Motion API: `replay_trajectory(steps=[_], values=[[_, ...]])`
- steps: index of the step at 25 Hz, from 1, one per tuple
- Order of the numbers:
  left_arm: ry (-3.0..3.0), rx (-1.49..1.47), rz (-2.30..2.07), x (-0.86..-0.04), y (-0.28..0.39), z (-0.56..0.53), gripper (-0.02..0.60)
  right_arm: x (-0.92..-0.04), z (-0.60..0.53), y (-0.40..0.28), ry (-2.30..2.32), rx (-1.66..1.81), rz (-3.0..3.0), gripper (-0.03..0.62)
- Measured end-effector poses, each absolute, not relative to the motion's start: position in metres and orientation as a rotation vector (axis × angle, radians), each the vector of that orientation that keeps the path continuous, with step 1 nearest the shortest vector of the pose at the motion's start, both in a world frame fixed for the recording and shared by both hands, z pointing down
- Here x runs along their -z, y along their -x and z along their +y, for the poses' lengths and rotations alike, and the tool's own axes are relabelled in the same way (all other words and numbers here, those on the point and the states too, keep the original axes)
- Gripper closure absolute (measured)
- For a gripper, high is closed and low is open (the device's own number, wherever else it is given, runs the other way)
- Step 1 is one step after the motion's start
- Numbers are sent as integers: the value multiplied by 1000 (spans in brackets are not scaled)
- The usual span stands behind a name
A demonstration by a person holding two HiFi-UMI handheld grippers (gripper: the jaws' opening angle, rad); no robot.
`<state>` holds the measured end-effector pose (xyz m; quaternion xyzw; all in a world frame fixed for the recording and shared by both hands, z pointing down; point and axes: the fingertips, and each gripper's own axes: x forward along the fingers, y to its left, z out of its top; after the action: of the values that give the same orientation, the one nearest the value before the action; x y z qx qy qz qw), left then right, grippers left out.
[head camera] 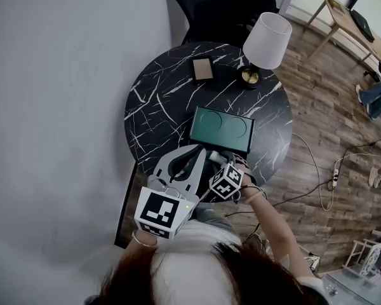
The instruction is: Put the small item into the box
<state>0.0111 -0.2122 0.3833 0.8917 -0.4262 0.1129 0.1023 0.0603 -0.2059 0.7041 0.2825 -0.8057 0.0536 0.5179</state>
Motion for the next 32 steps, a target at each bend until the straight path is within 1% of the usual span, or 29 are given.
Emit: replay_trajectory(steps=[19,32], values=[[-2683,-289,-1202,-374,-8,-188,572,-674,-196,-64,-843,-144,-1949,416],[-2727,-250,-1166,-368,5,-168,572,-641,-185,-65,-1035,-198,-1978,421]])
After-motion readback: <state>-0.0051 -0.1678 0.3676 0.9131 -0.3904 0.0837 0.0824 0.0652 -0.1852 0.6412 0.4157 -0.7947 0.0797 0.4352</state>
